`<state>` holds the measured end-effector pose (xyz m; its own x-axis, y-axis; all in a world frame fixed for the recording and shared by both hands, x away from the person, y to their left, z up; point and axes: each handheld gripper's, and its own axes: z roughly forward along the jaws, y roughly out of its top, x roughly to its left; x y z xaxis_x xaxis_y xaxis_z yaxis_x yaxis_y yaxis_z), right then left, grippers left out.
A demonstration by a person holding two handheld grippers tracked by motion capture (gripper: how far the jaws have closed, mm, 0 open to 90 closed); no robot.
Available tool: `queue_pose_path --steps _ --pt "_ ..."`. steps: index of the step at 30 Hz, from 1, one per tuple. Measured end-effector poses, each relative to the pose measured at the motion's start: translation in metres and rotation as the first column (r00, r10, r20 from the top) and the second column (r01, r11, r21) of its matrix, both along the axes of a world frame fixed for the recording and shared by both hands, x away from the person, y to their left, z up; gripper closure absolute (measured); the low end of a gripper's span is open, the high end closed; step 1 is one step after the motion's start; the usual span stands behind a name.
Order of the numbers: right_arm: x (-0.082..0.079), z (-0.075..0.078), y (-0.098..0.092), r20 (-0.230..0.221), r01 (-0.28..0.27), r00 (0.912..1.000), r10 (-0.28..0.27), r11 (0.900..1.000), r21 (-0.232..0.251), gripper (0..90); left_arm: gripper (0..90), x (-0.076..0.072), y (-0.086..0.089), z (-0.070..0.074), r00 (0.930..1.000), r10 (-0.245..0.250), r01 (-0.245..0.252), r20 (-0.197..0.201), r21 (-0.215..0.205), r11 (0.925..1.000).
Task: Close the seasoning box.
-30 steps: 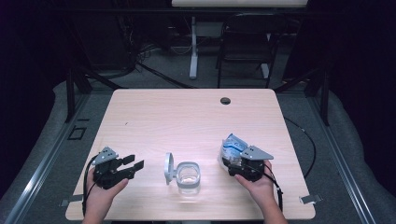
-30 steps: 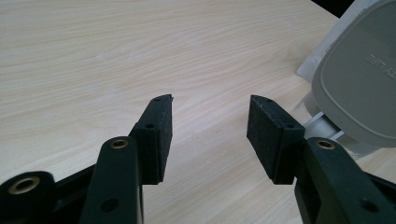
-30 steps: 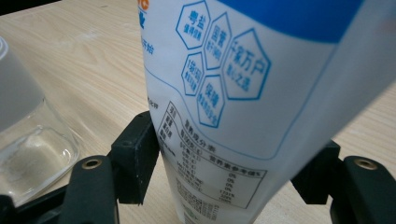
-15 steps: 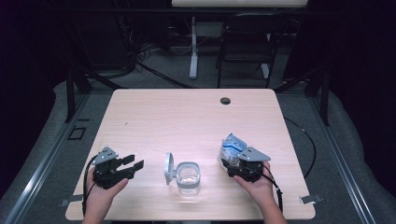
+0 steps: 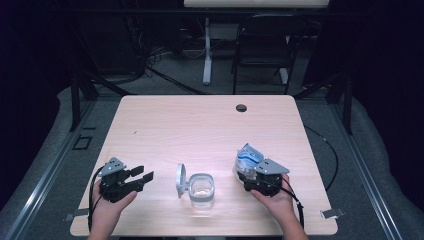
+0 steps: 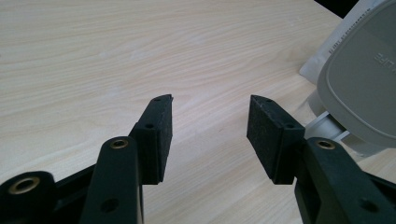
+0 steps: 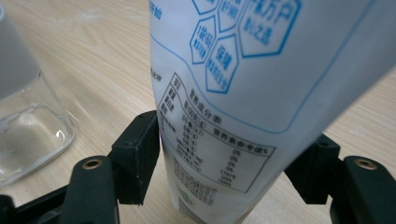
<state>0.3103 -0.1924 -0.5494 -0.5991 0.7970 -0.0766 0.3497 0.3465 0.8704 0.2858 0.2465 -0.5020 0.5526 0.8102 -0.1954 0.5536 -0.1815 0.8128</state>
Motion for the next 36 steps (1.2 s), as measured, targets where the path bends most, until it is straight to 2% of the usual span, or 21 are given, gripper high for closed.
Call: queue_pose_path --steps 3,6,9,22,26,31,36 --pt "0.000 -0.001 -0.001 -0.008 -0.002 1.0000 0.002 1.000 -0.009 33.6 50.9 0.000 0.000 0.000 1.0000 0.001 -0.001 0.000 0.001 1.0000" --pt "0.000 -0.006 -0.002 -0.025 0.000 0.9997 0.000 1.000 0.013 34.0 50.9 0.000 0.000 0.000 1.0000 0.000 0.000 0.000 0.000 1.0000" --pt "0.000 -0.012 -0.001 -0.038 0.006 0.9993 -0.006 1.000 -0.003 34.0 50.9 0.000 0.000 0.000 1.0000 0.000 0.000 0.000 0.000 1.0000" --pt "0.002 -0.019 0.004 -0.025 0.015 0.9996 -0.015 1.000 0.002 32.3 50.9 0.001 0.001 -0.001 1.0000 0.002 -0.002 -0.005 0.005 1.0000" --pt "0.003 -0.022 0.007 -0.016 0.020 0.9997 -0.020 1.000 -0.013 31.6 50.9 0.001 0.001 -0.002 1.0000 0.001 -0.001 -0.005 0.007 1.0000" --pt "0.003 -0.025 0.011 0.009 0.032 0.9995 -0.031 0.998 -0.057 29.4 50.9 0.001 0.002 -0.002 1.0000 0.003 -0.003 -0.003 0.007 1.0000" --pt "0.003 -0.028 0.015 0.020 0.061 0.9980 -0.060 0.996 -0.059 30.1 50.9 0.001 0.001 -0.001 1.0000 0.005 -0.005 -0.003 0.002 1.0000"
